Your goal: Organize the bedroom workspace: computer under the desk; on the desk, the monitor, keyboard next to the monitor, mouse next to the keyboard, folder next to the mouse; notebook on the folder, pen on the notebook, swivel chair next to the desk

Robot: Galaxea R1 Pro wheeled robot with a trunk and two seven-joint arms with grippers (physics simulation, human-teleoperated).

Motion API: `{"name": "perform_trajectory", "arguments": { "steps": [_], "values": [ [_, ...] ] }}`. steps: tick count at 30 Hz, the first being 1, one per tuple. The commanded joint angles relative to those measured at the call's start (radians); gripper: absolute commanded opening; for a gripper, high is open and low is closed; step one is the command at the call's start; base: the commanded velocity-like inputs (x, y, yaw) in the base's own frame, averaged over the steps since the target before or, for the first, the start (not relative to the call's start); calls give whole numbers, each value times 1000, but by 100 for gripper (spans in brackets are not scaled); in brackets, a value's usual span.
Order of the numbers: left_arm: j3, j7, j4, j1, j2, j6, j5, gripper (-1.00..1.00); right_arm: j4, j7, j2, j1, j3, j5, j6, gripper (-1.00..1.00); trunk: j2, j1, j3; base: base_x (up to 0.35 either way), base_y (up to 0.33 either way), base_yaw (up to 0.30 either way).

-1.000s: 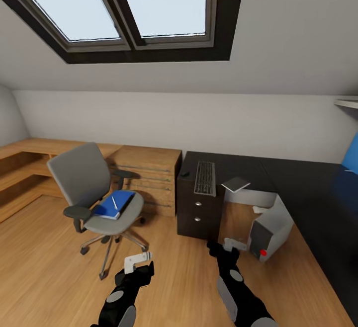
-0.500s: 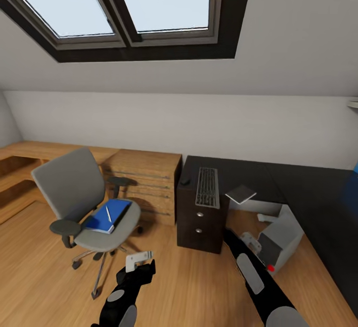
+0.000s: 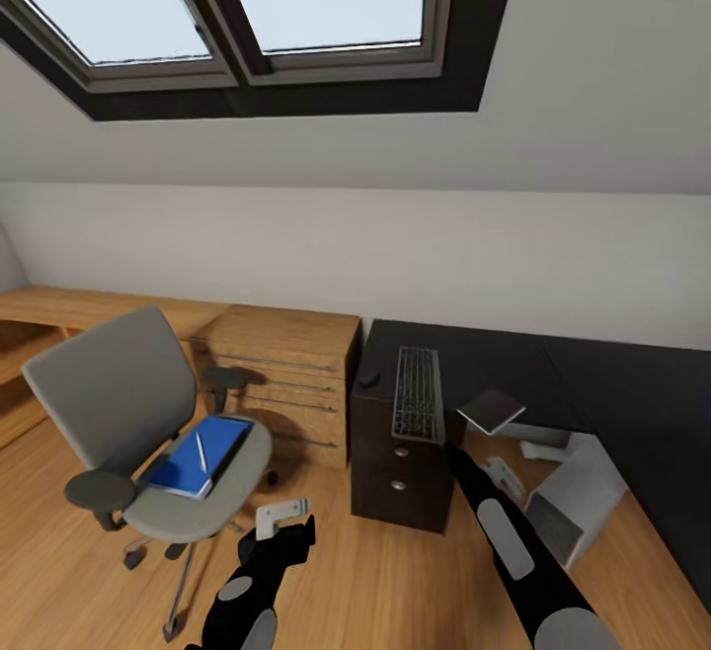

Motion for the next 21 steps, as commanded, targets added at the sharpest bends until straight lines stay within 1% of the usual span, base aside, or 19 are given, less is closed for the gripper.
{"name": "perform_trajectory", "arguments": {
  "steps": [1,2,4,7,8,9,15,21],
  "values": [
    [-6,8,-2,-1,0,2,8,100,-3,-5,1,0,-1,-5,4,100,-1,1,-1,330,0,0],
    [-11,8,-2,-1,0,2,8,100,-4,-6,1,0,0,-5,4,100,-1,1,-1,330,0,0],
    [-43,8,-5,-1,1,2,8,100,-4,-6,3,0,0,-5,5,100,-1,1,-1,318,14,0],
    [-62,7,-24,-1,2,2,10,100,-2,-5,4,1,0,-3,4,100,-1,1,-1,191,18,0],
    [-74,7,-88,-1,2,5,13,100,0,-5,-1,1,-1,-3,8,100,-1,1,-1,23,2,0],
    [-75,7,-93,-1,2,5,13,100,1,-5,-1,1,-1,-3,9,100,-1,1,-1,18,2,0],
    [-75,7,-106,-1,2,5,15,100,2,3,-2,2,-1,-7,13,100,-43,24,-20,7,1,0],
    [-75,8,-107,-1,2,6,15,100,2,26,-2,3,-1,-9,13,100,-85,47,-39,1,0,0]
  ]
}}
